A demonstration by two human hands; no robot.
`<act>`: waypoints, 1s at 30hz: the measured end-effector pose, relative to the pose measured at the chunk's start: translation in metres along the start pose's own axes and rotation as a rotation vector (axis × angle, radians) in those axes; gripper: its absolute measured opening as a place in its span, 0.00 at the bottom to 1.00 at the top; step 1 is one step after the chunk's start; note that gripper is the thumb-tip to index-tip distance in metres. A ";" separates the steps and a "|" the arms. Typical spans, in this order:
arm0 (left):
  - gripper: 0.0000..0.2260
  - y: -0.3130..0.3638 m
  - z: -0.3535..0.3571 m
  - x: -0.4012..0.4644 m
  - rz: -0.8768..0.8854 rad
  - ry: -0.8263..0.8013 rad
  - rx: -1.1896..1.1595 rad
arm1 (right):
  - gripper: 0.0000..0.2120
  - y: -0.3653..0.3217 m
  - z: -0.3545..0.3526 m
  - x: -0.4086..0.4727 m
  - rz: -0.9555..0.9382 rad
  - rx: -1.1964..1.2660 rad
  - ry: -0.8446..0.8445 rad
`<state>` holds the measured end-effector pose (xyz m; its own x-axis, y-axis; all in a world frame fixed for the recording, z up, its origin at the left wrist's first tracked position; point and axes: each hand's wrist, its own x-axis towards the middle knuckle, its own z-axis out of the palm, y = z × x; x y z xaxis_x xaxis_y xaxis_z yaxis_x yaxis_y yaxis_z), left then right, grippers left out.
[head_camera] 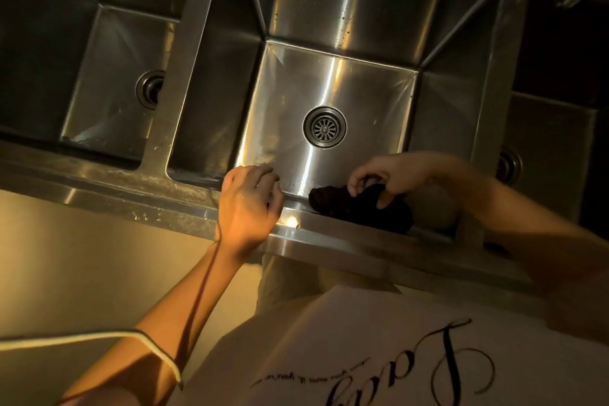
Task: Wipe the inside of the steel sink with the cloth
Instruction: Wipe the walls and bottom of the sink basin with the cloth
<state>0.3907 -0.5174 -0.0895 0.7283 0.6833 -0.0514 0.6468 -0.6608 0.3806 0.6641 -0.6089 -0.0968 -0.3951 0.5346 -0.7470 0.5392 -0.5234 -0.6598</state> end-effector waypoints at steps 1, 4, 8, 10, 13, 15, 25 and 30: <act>0.13 0.000 0.000 0.000 0.008 0.004 0.002 | 0.23 -0.002 -0.001 -0.012 -0.003 0.001 -0.002; 0.13 -0.001 0.000 0.001 0.035 0.021 -0.002 | 0.24 0.003 0.002 -0.030 -0.002 0.064 0.010; 0.13 0.000 -0.001 0.001 0.047 0.036 -0.015 | 0.23 0.018 0.003 0.014 0.093 -0.081 -0.045; 0.14 0.000 -0.002 0.000 0.034 0.044 -0.019 | 0.23 0.028 0.004 0.048 0.149 -0.208 -0.117; 0.15 0.000 -0.002 0.000 0.021 0.046 -0.004 | 0.21 0.046 0.007 0.087 0.216 -0.283 -0.147; 0.16 0.000 -0.002 0.001 0.016 0.043 0.014 | 0.20 0.059 0.010 0.106 0.241 -0.308 -0.156; 0.15 -0.002 0.004 0.002 -0.008 0.089 0.032 | 0.16 0.096 0.023 0.116 0.304 -0.299 -0.042; 0.15 -0.003 0.005 0.000 -0.013 0.090 0.030 | 0.14 0.090 0.023 0.101 0.377 -0.293 -0.088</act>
<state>0.3900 -0.5171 -0.0948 0.6971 0.7164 0.0276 0.6639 -0.6596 0.3524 0.6555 -0.6177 -0.2331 -0.1867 0.2792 -0.9419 0.8385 -0.4544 -0.3009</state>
